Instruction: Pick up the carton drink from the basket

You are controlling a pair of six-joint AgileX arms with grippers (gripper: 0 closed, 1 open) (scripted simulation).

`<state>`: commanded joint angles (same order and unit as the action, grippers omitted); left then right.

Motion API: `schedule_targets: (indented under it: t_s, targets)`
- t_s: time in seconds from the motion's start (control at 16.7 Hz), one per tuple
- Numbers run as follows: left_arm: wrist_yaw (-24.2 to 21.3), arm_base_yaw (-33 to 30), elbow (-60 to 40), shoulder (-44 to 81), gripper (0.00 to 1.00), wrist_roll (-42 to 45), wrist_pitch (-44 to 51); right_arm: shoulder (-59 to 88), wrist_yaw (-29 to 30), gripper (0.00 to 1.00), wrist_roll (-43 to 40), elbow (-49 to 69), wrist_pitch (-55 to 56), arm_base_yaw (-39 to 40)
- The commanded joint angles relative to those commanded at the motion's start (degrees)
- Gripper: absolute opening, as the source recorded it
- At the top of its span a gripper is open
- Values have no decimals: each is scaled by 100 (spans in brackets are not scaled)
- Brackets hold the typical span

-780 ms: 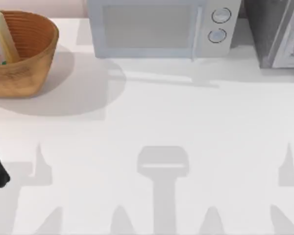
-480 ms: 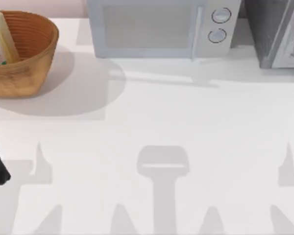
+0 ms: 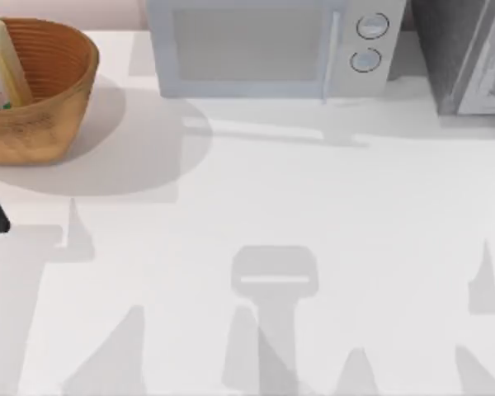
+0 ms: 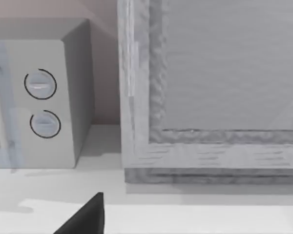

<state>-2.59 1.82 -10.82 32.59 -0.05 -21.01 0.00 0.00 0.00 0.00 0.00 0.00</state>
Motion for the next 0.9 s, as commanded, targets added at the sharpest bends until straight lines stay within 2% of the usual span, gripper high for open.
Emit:
schedule_targets:
  t_s: [0.6, 0.9]
  targets:
    - [-383, 298, -1839, 5162, 100, 56, -3419, 0, 0, 100, 0, 0, 0, 0]
    - [-519, 407, -2499, 7091, 100, 72, -4648, 0, 0, 100, 0, 0, 0, 0]
